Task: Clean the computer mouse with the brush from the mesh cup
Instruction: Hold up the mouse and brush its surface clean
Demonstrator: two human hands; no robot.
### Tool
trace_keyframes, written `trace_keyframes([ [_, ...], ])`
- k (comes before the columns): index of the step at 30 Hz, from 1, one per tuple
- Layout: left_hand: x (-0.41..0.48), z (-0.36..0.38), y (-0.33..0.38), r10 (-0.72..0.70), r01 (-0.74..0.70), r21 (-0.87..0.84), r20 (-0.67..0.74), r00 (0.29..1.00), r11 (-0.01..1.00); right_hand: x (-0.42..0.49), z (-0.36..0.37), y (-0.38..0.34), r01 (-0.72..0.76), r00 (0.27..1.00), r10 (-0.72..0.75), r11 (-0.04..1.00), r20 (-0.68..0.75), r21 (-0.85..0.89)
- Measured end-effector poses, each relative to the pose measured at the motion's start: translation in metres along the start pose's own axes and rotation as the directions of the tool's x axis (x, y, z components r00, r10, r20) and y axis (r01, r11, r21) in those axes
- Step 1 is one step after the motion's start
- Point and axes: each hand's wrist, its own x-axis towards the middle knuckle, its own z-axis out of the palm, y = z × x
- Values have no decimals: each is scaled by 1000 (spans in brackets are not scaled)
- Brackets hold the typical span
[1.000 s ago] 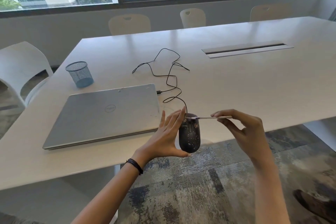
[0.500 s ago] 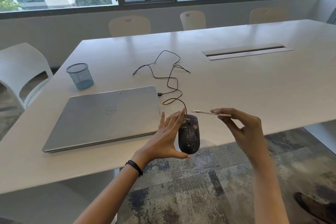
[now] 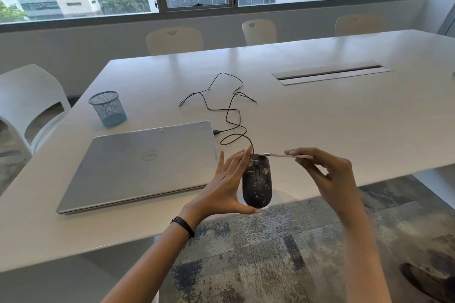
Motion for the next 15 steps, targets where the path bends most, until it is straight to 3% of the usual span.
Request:
trace_keyframes([
  [15,3,0,-1,8,-8,16,5,1000,1000,3,-4,4,-60,996,62,997,-60,45],
])
